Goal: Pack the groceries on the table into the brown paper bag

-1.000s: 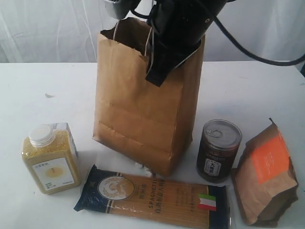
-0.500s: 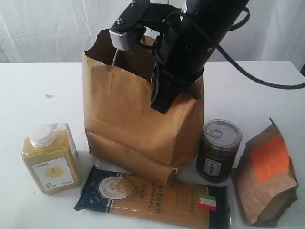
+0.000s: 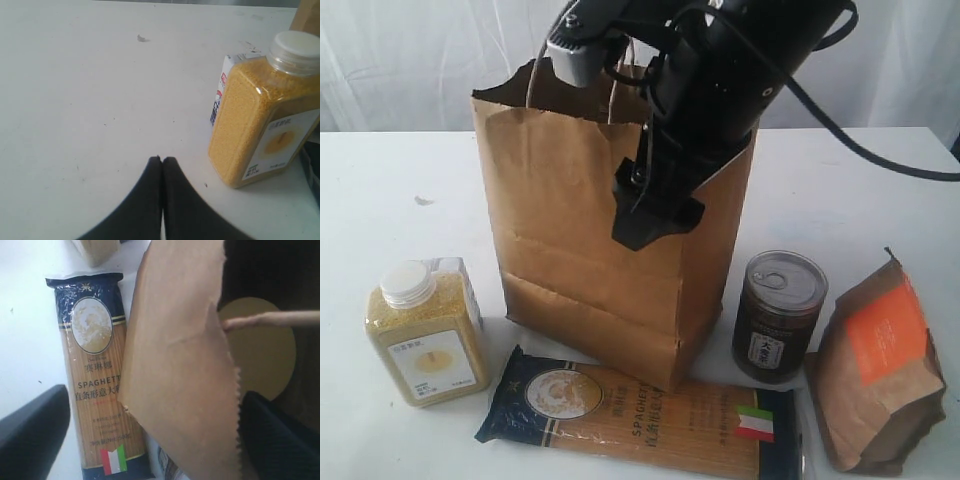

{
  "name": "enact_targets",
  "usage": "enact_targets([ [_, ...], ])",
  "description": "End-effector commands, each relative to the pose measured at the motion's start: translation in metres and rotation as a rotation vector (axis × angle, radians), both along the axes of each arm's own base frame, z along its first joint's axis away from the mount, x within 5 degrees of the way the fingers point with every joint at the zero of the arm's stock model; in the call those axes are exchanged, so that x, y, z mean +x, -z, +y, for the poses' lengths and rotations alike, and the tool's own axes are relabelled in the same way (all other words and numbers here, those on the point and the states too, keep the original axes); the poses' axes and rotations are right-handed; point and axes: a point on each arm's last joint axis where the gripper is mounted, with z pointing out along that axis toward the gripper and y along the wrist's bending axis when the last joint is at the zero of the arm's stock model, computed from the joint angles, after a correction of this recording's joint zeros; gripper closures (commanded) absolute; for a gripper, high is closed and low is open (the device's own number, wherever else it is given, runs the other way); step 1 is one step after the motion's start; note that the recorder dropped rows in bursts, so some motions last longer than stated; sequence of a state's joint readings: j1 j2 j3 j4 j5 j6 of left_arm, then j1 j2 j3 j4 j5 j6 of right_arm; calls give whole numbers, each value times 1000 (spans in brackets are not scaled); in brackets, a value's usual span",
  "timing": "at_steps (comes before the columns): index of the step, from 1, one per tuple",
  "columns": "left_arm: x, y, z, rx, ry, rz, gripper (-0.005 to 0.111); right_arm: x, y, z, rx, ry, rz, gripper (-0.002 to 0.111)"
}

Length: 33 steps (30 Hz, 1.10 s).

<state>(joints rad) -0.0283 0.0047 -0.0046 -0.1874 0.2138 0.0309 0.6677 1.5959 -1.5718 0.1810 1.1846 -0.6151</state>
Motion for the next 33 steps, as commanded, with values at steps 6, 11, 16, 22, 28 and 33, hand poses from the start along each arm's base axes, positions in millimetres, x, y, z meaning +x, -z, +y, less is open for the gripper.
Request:
enact_targets([
  [6, 0, 1, 0, -7, 5, -4, 107, -11, -22, -9, 69, 39, -52, 23],
  [11, 0, 1, 0, -7, 5, -4, 107, -26, -48, -22, 135, 74, -134, 24],
  [16, 0, 1, 0, -7, 5, -4, 107, -42, -74, -44, 165, 151, -233, 24],
  [22, 0, 1, 0, -7, 5, -4, 107, -69, -95, -74, 220, 266, -293, 24],
  [28, 0, 1, 0, -7, 5, -4, 107, -106, -104, -111, 275, 401, -327, 24],
  [33, 0, 1, 0, -7, 5, -4, 107, -135, -88, -136, 262, 475, -262, 24],
])
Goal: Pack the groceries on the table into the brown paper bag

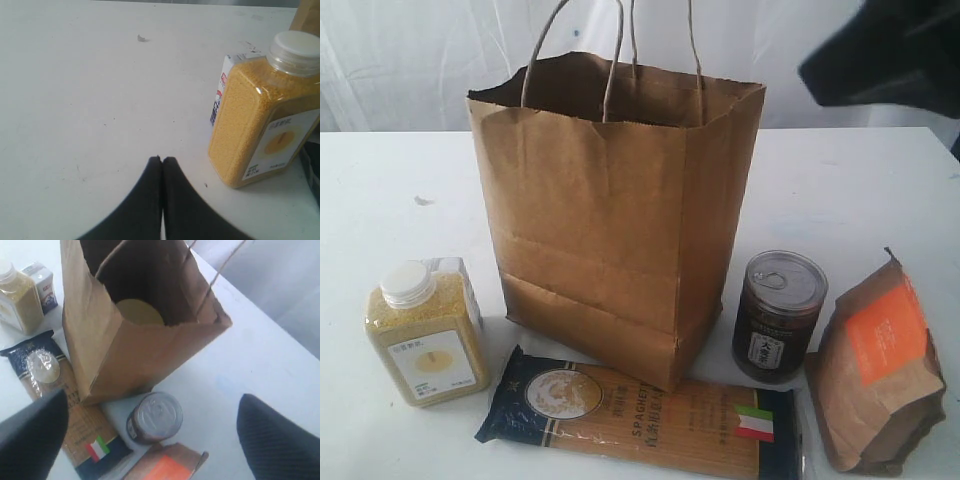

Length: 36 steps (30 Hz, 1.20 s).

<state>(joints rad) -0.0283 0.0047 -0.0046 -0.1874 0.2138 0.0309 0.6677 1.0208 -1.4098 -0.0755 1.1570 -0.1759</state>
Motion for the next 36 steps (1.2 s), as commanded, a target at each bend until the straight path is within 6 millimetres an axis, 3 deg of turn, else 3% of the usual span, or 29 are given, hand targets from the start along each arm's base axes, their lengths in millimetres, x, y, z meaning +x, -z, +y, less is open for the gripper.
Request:
enact_targets([
  [1, 0, 1, 0, -7, 5, -4, 107, -22, 18, -20, -5, 60, 73, 24],
  [9, 0, 1, 0, -7, 5, -4, 107, -22, 70, -19, -101, 76, 206, 24],
  [20, 0, 1, 0, -7, 5, -4, 107, 25, 116, 16, -195, 87, 335, 24],
  [29, 0, 1, 0, -7, 5, -4, 107, 69, 141, 17, -180, 195, 378, 24],
  [36, 0, 1, 0, -7, 5, -4, 107, 93, 167, 23, -217, 162, 446, 24],
])
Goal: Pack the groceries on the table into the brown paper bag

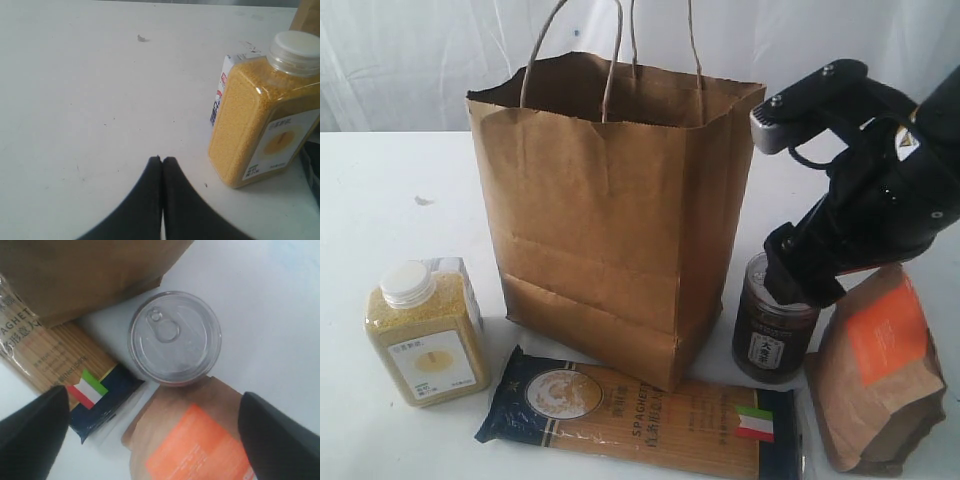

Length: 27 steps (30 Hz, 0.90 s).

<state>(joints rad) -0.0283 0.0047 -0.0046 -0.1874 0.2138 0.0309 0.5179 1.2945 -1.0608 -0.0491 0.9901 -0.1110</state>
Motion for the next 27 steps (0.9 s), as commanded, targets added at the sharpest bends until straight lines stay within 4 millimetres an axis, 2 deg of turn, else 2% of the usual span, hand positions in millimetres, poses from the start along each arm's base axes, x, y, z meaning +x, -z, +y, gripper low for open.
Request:
enact_targets([
  [1, 0, 1, 0, -7, 5, -4, 107, 13, 18, 4, -12, -35, 44, 24],
  [6, 0, 1, 0, -7, 5, -4, 107, 27, 34, 10, -18, -60, 59, 24],
  [12, 0, 1, 0, -7, 5, -4, 107, 40, 50, 9, -18, -34, 94, 15],
  [23, 0, 1, 0, -7, 5, -4, 107, 56, 72, 9, -28, -18, 115, 14],
  [27, 0, 1, 0, -7, 5, -4, 107, 56, 73, 10, -30, -20, 117, 14],
])
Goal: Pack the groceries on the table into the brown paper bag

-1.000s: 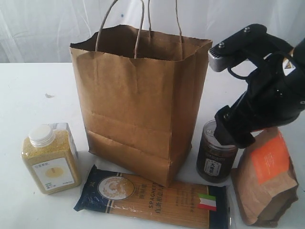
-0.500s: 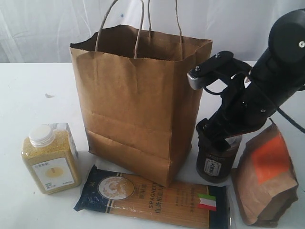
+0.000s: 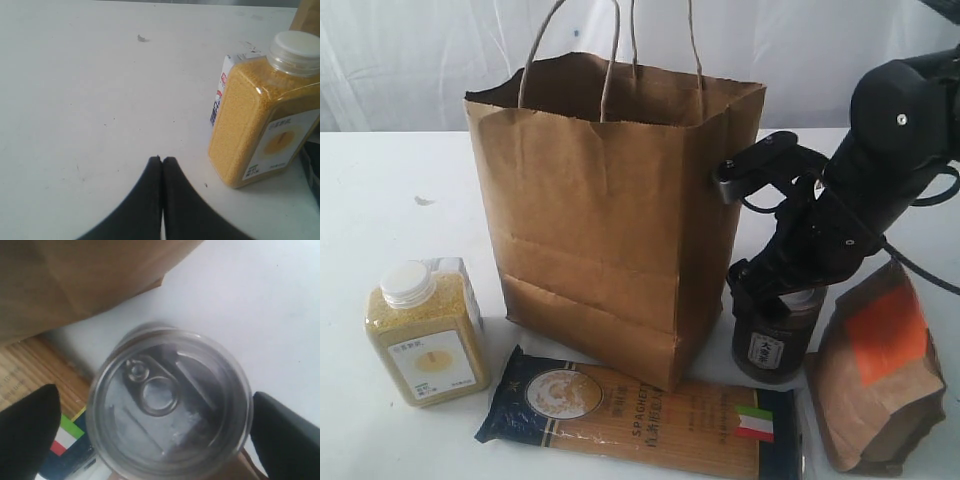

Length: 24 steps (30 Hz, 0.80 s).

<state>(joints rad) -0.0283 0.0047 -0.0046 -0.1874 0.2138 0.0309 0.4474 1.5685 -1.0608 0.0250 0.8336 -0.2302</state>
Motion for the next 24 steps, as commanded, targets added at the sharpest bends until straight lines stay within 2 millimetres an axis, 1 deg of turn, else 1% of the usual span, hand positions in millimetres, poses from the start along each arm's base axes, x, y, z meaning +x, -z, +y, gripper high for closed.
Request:
enact_targets([
  [1, 0, 1, 0, -7, 5, -4, 107, 1, 1, -3, 1, -1, -5, 14],
  [5, 0, 1, 0, -7, 5, -4, 107, -3, -14, -5, 25, -5, -59, 14],
  [11, 0, 1, 0, -7, 5, -4, 107, -17, -47, -11, 92, 30, -164, 14],
  [16, 0, 1, 0, -7, 5, -4, 107, -35, -79, -20, 192, 144, -239, 16],
  [18, 0, 1, 0, -7, 5, -4, 107, -42, -89, -23, 237, 198, -258, 21],
  [20, 0, 1, 0, -7, 5, -4, 107, -50, -99, -27, 277, 240, -281, 28],
  [24, 0, 1, 0, -7, 5, -4, 107, -63, -115, -33, 327, 263, -327, 42],
])
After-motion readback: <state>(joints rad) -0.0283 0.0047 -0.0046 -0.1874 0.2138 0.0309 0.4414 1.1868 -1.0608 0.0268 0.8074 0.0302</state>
